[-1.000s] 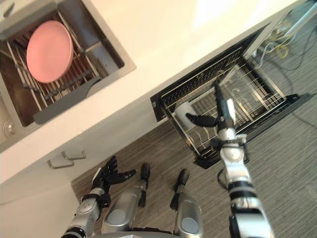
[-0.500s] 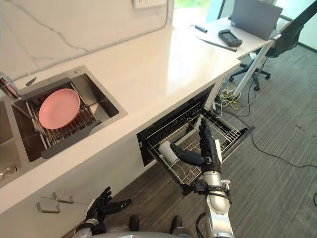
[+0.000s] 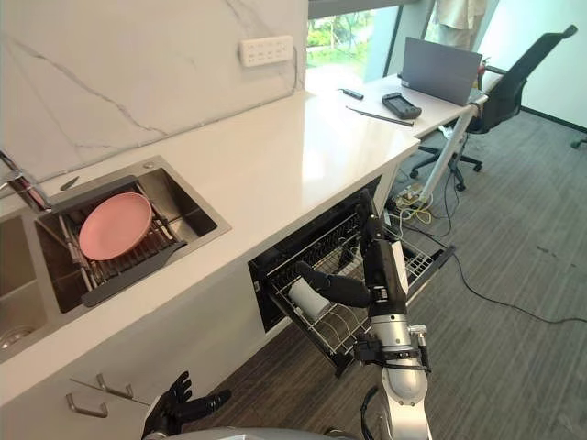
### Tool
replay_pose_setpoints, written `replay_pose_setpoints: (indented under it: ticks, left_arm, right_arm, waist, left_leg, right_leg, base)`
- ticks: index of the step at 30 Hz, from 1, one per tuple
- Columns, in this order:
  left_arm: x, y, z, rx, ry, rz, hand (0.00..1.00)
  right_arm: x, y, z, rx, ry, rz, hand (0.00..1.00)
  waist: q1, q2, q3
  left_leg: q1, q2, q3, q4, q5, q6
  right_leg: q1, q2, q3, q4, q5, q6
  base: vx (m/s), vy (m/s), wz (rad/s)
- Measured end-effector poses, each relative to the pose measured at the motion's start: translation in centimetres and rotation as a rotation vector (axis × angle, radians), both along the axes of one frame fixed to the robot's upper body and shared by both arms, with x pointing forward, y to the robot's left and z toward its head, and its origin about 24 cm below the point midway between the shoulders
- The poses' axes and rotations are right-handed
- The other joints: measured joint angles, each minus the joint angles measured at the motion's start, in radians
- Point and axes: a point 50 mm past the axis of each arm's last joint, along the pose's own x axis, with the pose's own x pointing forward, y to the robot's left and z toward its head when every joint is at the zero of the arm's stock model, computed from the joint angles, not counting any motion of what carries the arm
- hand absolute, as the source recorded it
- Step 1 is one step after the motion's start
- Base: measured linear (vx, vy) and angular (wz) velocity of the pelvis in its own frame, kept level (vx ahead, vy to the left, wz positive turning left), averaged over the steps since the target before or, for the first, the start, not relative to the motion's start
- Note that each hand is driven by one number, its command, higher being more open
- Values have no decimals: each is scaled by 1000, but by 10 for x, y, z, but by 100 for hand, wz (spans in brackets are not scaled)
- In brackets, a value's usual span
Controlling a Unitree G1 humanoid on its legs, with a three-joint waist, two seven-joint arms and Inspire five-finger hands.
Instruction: Walk over to the sink, pick up the cup, carry it to the dishwasher, place the cup inside the dishwasher, then close the dishwasher door
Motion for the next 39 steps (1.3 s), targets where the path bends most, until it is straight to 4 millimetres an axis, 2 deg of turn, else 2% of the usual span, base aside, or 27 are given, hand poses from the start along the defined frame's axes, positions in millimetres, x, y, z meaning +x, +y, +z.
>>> replay_pose_setpoints:
  ticks: [1, 3, 4, 6, 9, 11, 12, 14, 15, 16, 17, 18, 19, 20, 22, 23, 24, 25, 26, 29, 32, 34, 35, 36, 37, 38, 39]
  left_arm:
    - [-2, 1, 0, -7, 5, 13, 100]
    - [-7, 2, -1, -24, 10, 40, 100]
    - [-7, 1, -1, -27, 10, 43, 100]
    - [-8, 0, -2, -37, 6, 53, 100]
    - [-10, -1, -2, -46, 7, 62, 100]
    - [-10, 0, -2, -45, 7, 69, 100]
    - [-10, 1, -2, -42, 9, 65, 100]
    - [-11, 0, -2, -36, 18, 50, 100]
    - [-10, 2, -1, -29, 15, 39, 100]
    - [-11, 6, 0, -13, 19, 23, 100]
    - [-11, 9, 0, -5, 25, 21, 100]
    - [-11, 10, 1, -2, 24, 18, 100]
    - [-9, 12, 1, 3, 19, 11, 100]
    - [-5, 12, 1, 2, 19, 1, 100]
    - [-3, 11, 1, -4, 29, -12, 100]
    - [-3, 11, 0, -6, 33, -15, 100]
    - [-2, 12, 1, -4, 32, -21, 100]
    - [-3, 13, 0, -4, 44, -22, 100]
    - [-4, 9, -1, -15, 52, -18, 100]
    - [-7, -1, -3, -35, 56, -17, 100]
    - [-7, -2, -2, -19, 47, -42, 100]
    - [-6, -1, -2, -12, 38, -49, 100]
    - [-7, -1, -1, -11, 34, -49, 100]
    - [-6, 2, 0, -2, 22, -43, 100]
    - [-8, 3, 0, 1, 21, -44, 100]
    - [-9, -1, 0, -5, 19, -39, 100]
    - [-11, -8, -1, -20, 22, -34, 100]
  right_arm:
    - [0, -1, 1, -9, -5, 0, 100]
    - [1, -4, 8, -48, -27, -6, 100]
    - [1, -5, 9, -56, -29, -7, 100]
    - [5, -9, 11, -91, -22, -16, 100]
    - [10, -5, 13, -118, -24, -4, 100]
    - [11, -5, 14, -123, -30, 0, 100]
    - [11, -6, 14, -126, -24, -7, 100]
    - [11, -7, 11, -130, -4, -15, 100]
    - [12, -7, 11, -130, 0, -21, 100]
    - [12, -6, 10, -143, 4, -26, 100]
    - [12, -5, 7, -158, 15, -30, 100]
    - [12, -5, 7, -171, 16, -36, 100]
    - [12, -4, 8, -185, 10, -46, 100]
    - [13, -4, 9, -197, 2, -49, 100]
    - [15, -5, 10, -222, -7, -48, 100]
    - [18, -7, 9, -241, 2, -47, 100]
    - [19, -10, 7, -250, 9, -50, 100]
    - [18, -12, 6, -255, 15, -58, 100]
    - [19, -16, 5, -269, 26, -64, 100]
    - [19, -23, 4, -284, 32, -84, 100]
    - [18, -28, 2, -279, 48, -112, 100]
    - [17, -29, 2, -263, 52, -129, 100]
    - [17, -29, 1, -258, 59, -134, 100]
    - [18, -28, 0, -249, 66, -140, 100]
    - [18, -28, -1, -242, 71, -146, 100]
    - [18, -30, 0, -241, 69, -159, 100]
    - [18, -32, 1, -241, 69, -175, 100]
  waist:
    - [1, -1, 1]
    - [-2, -4, 8]
    - [-2, -4, 9]
    - [5, -6, 9]
    - [33, -7, 10]
    - [33, -18, 16]
    - [29, -22, 20]
    - [27, -23, 22]
    - [27, -35, 29]
    - [20, -45, 36]
    - [9, -48, 37]
    - [0, -53, 38]
    - [-8, -63, 37]
    - [-8, -63, 37]
    - [-11, -59, 38]
    - [-14, -56, 38]
    - [-12, -60, 34]
    - [-17, -60, 32]
    - [-11, -41, 18]
    - [-12, 4, 4]
    - [-13, 5, 3]
    - [-9, 4, 3]
    - [-6, 4, 4]
    - [2, -15, 15]
    - [6, -21, 18]
    - [5, -7, 13]
    - [6, 18, 2]
  left_leg:
    - [-5, 7, 19, 2, -1, 1]
    - [-12, 41, 135, -6, 12, -8]
    - [-14, 44, 155, -10, 22, -9]
    - [-24, 45, 231, -26, 43, -10]
    - [-32, 9, 244, -26, 43, 4]
    - [-47, -9, 238, 15, 5, 25]
    - [-47, -31, 220, 57, -39, 40]
    - [-25, -51, 210, 69, -60, 52]
    - [2, -74, 191, 67, -66, 59]
    - [37, -91, 161, 67, -77, 79]
    - [50, -92, 130, 67, -88, 91]
    - [55, -91, 105, 65, -87, 88]
    - [61, -87, 70, 59, -84, 83]
    - [69, -81, 35, 52, -84, 81]
    - [75, -74, -11, 46, -77, 68]
    - [78, -64, -40, 54, -69, 53]
    - [83, -64, -69, 55, -77, 35]
    - [89, -64, -94, 54, -83, 25]
    - [92, -43, -97, 54, -87, 5]
    - [88, -16, -82, 39, -83, -15]
    - [91, -13, -53, 50, -73, -30]
    - [72, -15, -34, 105, -73, -31]
    - [41, -18, -16, 180, -73, -31]
    - [-10, -26, 2, 286, -83, -40]
    - [-15, -19, 23, 283, -112, -21]
    - [-22, 11, 41, 211, -117, -30]
    - [-17, 36, 41, 106, -45, -50]
  right_leg:
    - [2, -4, -13, 0, 0, 0]
    - [19, -34, -83, 1, -6, 12]
    - [26, -43, -103, 0, -8, 17]
    - [39, -78, -164, -1, -11, 44]
    - [34, -126, -185, 22, -30, 70]
    - [11, -167, -188, 97, -70, 86]
    - [-1, -213, -195, 204, -111, 90]
    - [-67, -284, -174, 422, -135, 31]
    - [-131, -334, -113, 596, -121, -39]
    - [-187, -347, -4, 730, -106, -47]
    - [-203, -316, 51, 761, -153, -5]
    - [-206, -286, 71, 758, -180, 8]
    - [-217, -229, 95, 715, -214, 14]
    - [-227, -169, 103, 629, -223, 9]
    - [-240, -100, 117, 519, -224, 8]
    - [-241, -47, 147, 421, -219, 7]
    - [-238, -15, 174, 310, -157, -5]
    - [-228, -9, 180, 293, -77, 0]
    - [-202, 3, 151, 271, -74, -5]
    - [-152, 23, 102, 190, -69, -13]
    - [-107, 23, 77, 147, -68, -12]
    - [-84, 19, 73, 122, -58, -9]
    - [-64, 13, 75, 100, -44, -12]
    - [-42, -12, 81, 82, -37, -10]
    - [-37, -19, 88, 78, -36, -9]
    - [-35, -18, 88, 78, -33, -4]
    - [-33, 3, 96, 53, -28, 11]
  base:
    - [7, 16, 58]
    - [28, 48, 93]
    - [34, 104, 102]
    - [45, 129, 82]
    - [66, 143, 34]
    - [128, 204, 22]
    - [203, 265, 31]
    - [171, 234, 29]
    - [150, 184, 41]
    - [179, 153, 62]
    - [177, 82, 75]
    - [177, 28, 96]
    - [273, 0, 105]
    - [279, -18, 107]
    - [230, -61, 85]
    - [255, -120, 94]
    - [324, -172, 108]
    - [352, -179, 87]
    - [313, -150, 61]
    - [264, -90, 43]
    - [138, -25, 26]
    - [73, 13, 12]
    - [46, 49, 5]
    - [26, 72, 2]
    - [5, 65, 0]
    - [-2, 93, -5]
    - [10, 84, -5]
